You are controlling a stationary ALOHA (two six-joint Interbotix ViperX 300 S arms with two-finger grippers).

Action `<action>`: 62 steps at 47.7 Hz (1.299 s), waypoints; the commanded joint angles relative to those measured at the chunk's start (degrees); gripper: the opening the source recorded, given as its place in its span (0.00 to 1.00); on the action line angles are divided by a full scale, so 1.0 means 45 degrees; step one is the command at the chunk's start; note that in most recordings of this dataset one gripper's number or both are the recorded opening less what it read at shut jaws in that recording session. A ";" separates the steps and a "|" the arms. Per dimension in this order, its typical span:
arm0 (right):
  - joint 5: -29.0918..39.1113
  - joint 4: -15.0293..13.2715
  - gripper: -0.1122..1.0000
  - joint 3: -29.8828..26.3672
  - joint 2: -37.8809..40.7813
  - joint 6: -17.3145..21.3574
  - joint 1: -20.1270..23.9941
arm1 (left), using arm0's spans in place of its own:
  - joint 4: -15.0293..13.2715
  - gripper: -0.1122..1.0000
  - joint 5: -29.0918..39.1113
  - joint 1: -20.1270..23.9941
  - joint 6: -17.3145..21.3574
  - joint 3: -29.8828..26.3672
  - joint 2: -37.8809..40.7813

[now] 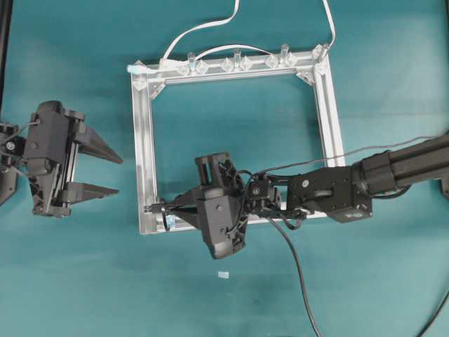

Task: Insert the wire through the string loop located on the left side.
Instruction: 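Move the left gripper to the USB plug emerging from the loop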

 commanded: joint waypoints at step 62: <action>-0.0078 -0.0098 0.20 -0.0449 -0.0176 -0.0020 -0.0020 | 0.0020 0.74 -0.0156 -0.0996 -0.0059 -0.0898 0.1406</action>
